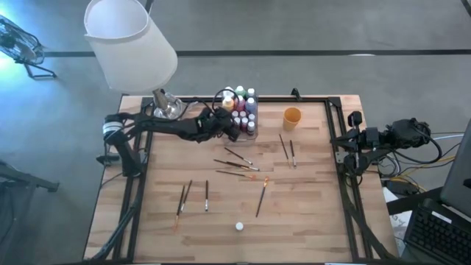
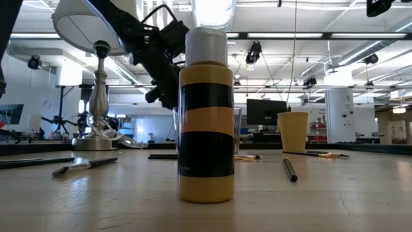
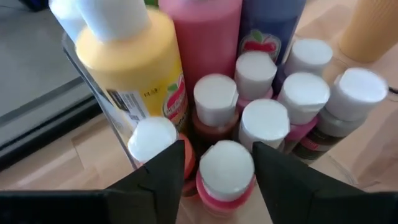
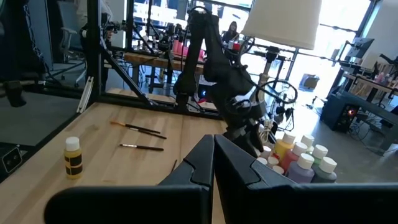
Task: Pick & Place Paint Supplies
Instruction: Put the small yellow paint bottle into the bin
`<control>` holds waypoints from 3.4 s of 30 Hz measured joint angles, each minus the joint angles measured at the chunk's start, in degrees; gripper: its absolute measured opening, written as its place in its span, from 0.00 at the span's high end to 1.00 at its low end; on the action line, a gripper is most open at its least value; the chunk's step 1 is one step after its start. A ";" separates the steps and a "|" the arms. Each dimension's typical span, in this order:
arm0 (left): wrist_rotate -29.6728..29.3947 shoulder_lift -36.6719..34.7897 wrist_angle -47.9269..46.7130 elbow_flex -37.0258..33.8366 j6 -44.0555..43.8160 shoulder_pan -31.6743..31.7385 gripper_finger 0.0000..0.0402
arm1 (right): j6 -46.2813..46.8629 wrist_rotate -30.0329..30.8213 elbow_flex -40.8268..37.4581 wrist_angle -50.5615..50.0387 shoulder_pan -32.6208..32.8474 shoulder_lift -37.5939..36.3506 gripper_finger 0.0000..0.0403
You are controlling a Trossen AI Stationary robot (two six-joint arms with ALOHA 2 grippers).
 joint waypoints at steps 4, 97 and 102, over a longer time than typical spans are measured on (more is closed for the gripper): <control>0.04 -1.59 0.17 0.99 1.17 0.00 0.51 | 0.00 0.00 0.00 -0.02 -0.01 0.00 0.98; 18.17 5.74 1.67 6.19 9.75 -47.41 0.51 | 0.00 0.00 0.00 -0.02 0.00 0.00 0.98; 18.16 6.70 2.00 7.56 9.93 -47.41 0.51 | 0.00 0.00 0.00 -0.02 0.00 0.01 0.98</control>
